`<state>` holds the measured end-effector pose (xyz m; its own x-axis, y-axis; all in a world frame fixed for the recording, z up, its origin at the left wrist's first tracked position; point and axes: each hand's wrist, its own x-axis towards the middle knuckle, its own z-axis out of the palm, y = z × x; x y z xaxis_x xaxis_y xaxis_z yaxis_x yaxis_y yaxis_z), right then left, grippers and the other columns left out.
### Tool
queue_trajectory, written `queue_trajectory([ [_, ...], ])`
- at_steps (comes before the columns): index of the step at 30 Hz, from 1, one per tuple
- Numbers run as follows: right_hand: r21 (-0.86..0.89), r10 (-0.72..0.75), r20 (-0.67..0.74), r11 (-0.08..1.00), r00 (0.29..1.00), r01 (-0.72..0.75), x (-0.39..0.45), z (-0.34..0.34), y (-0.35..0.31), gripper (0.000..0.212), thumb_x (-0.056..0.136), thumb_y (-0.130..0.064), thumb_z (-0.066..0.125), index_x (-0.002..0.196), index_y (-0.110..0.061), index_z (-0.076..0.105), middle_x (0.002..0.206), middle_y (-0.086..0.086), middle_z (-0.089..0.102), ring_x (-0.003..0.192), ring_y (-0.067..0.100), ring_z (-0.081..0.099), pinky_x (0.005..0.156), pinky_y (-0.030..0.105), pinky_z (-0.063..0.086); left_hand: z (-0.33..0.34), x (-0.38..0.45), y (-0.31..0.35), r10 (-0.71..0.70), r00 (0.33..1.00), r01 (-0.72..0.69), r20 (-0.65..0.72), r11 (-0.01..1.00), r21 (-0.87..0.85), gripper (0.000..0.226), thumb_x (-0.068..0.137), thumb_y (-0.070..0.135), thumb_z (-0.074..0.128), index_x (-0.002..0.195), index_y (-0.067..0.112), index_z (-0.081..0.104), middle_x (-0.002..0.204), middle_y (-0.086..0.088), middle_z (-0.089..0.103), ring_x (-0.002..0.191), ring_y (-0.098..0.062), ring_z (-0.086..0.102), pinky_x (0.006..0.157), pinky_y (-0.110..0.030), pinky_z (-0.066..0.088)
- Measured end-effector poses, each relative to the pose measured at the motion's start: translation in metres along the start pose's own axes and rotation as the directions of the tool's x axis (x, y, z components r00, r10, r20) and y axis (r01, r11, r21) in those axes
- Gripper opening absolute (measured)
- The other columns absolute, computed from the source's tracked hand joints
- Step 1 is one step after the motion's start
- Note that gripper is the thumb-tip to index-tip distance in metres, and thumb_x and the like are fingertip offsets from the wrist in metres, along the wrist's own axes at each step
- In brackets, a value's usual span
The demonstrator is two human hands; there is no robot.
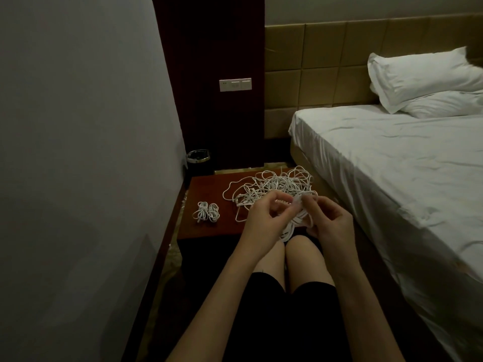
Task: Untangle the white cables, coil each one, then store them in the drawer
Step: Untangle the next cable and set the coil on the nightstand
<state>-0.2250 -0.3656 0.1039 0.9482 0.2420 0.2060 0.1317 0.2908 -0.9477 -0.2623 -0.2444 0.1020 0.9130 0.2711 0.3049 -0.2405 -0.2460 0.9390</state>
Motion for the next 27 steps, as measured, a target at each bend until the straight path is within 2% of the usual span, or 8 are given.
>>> queue_trajectory([
  [3,0.032,-0.014,0.005,0.999,1.0,0.014,-0.001,-0.001,0.0,0.016,0.08,-0.025,0.066,0.088,-0.013,0.072,0.083,0.004,0.072,0.076,0.015,0.07,0.064,0.023,0.058,-0.001,0.002,-0.001,-0.189,0.981,0.196,0.052,0.958,-0.209,0.024,0.098,0.033,0.051,0.102,0.014,0.065,0.088,0.001,0.07,0.082,-0.012,0.068,0.074,-0.024,0.054],
  [7,0.029,0.013,0.042,0.999,0.999,-0.014,-0.001,-0.001,0.003,0.021,0.078,-0.029,0.064,0.09,-0.014,0.073,0.086,0.008,0.074,0.078,0.019,0.071,0.068,0.025,0.058,-0.004,0.005,0.004,-0.371,0.894,0.446,0.251,0.781,-0.437,0.022,0.098,0.022,0.051,0.097,0.006,0.065,0.072,0.003,0.068,0.062,-0.007,0.063,0.059,-0.018,0.051],
  [10,0.021,0.027,0.048,0.999,0.998,-0.028,-0.001,-0.001,0.005,0.027,0.078,-0.031,0.064,0.094,-0.011,0.073,0.091,0.013,0.074,0.084,0.024,0.071,0.075,0.031,0.059,-0.004,0.008,0.005,-0.383,0.896,0.443,0.224,0.741,-0.505,0.017,0.095,0.015,0.055,0.094,0.003,0.066,0.067,0.002,0.067,0.057,-0.008,0.061,0.055,-0.019,0.051],
  [14,0.09,0.064,0.027,0.994,0.998,-0.066,0.001,-0.007,0.003,0.024,0.079,-0.032,0.064,0.091,-0.014,0.074,0.092,0.011,0.074,0.086,0.023,0.069,0.078,0.032,0.057,-0.01,0.011,0.0,-0.387,0.917,0.351,0.094,0.675,-0.649,0.016,0.092,0.019,0.059,0.094,0.006,0.067,0.079,-0.001,0.072,0.076,-0.013,0.067,0.068,-0.028,0.056],
  [17,0.091,0.062,0.007,0.994,0.998,-0.062,0.003,-0.01,0.003,0.023,0.08,-0.03,0.064,0.093,-0.012,0.073,0.092,0.009,0.075,0.086,0.02,0.07,0.075,0.027,0.058,-0.019,0.006,-0.004,-0.379,0.923,0.337,0.073,0.698,-0.632,0.015,0.094,0.02,0.057,0.096,0.009,0.068,0.082,-0.001,0.073,0.077,-0.013,0.069,0.067,-0.028,0.057],
  [21,0.078,0.052,-0.073,0.996,0.996,-0.046,0.003,-0.015,0.004,0.028,0.077,-0.034,0.066,0.095,-0.014,0.072,0.092,0.008,0.075,0.084,0.019,0.071,0.072,0.027,0.058,-0.029,-0.002,-0.007,-0.339,0.924,0.382,0.176,0.795,-0.471,0.015,0.092,0.012,0.058,0.104,0.013,0.067,0.1,-0.003,0.074,0.093,-0.017,0.07,0.084,-0.037,0.056],
  [24,0.07,0.063,-0.076,0.996,0.995,-0.057,0.005,-0.02,0.005,0.027,0.075,-0.034,0.065,0.094,-0.017,0.072,0.09,0.004,0.075,0.081,0.016,0.071,0.068,0.025,0.057,-0.031,-0.002,-0.003,-0.281,0.926,0.359,0.251,0.86,-0.362,0.028,0.091,0.009,0.061,0.119,0.012,0.06,0.112,-0.005,0.072,0.104,-0.024,0.068,0.086,-0.04,0.057],
  [27,0.055,0.064,-0.031,0.997,0.997,-0.062,0.004,-0.017,0.007,0.019,0.075,-0.035,0.066,0.084,-0.021,0.076,0.087,0.01,0.073,0.082,0.028,0.064,0.075,0.037,0.052,-0.027,0.001,0.001,-0.248,0.93,0.316,0.271,0.916,-0.246,0.027,0.087,0.01,0.068,0.112,0.015,0.062,0.11,-0.004,0.072,0.104,-0.023,0.068,0.087,-0.039,0.057],
])
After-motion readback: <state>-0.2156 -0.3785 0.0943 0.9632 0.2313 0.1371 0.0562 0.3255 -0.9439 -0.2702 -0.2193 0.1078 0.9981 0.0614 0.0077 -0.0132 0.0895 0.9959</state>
